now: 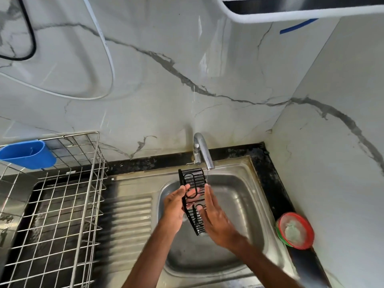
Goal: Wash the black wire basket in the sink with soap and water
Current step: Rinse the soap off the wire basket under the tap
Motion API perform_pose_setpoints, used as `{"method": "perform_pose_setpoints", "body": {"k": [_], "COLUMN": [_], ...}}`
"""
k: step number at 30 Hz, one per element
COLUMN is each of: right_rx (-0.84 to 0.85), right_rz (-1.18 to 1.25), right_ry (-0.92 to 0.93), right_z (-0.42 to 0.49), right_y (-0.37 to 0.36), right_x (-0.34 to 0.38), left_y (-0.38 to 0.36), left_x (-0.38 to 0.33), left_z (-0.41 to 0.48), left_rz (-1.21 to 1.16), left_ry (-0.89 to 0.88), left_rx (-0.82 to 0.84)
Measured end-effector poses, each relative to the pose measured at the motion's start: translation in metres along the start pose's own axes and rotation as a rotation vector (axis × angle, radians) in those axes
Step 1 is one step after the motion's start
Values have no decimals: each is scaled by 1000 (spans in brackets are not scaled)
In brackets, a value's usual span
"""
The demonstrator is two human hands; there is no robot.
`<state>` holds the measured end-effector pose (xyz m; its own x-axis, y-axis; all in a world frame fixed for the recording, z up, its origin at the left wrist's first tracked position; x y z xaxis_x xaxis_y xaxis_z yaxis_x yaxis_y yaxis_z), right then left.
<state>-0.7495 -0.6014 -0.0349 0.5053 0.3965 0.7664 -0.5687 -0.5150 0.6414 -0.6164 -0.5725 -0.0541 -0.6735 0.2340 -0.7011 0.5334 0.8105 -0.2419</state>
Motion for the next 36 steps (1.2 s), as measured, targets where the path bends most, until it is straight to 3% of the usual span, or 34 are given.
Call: {"method": "perform_pose_setpoints", "body": {"k": [11, 16, 18, 22, 26, 29, 36], "right_rx": [38, 11, 7, 47, -8, -84, -157], "right_rz": [305, 503, 496, 484, 378, 231, 40], "right_ry": [-464, -604, -617, -635, -599, -551, -442], "right_z": [2, 8, 7, 4, 9, 15, 24], "right_y": [23, 18, 18, 14, 15, 17, 7], "right_x": [-16, -30, -33, -38, -27, -19, -12], "left_y": [25, 28, 30, 30, 2, -6, -7], "left_x": [3, 2, 0, -25, -52, -54, -39], "left_z": [-10, -17, -18, -18, -28, -21, 8], "left_rz": [-47, -30, 112, 699, 1064, 1222, 1253], "left_ry": [-56, -43, -62, -368, -552, -444, -239], "left_rx": [216, 209, 197, 80, -21, -103, -72]}}
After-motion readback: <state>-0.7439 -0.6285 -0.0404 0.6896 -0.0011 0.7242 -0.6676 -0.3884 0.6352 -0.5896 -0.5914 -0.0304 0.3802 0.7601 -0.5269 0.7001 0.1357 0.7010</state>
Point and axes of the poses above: each hand's wrist, its own z-axis towards the middle knuckle, its own y-axis out of the back of the hand, x = y × z, the point moved 8 cm from there along z, towards the middle knuckle, and after that the axes turned 8 degrees about -x, right-handed, at the moved point
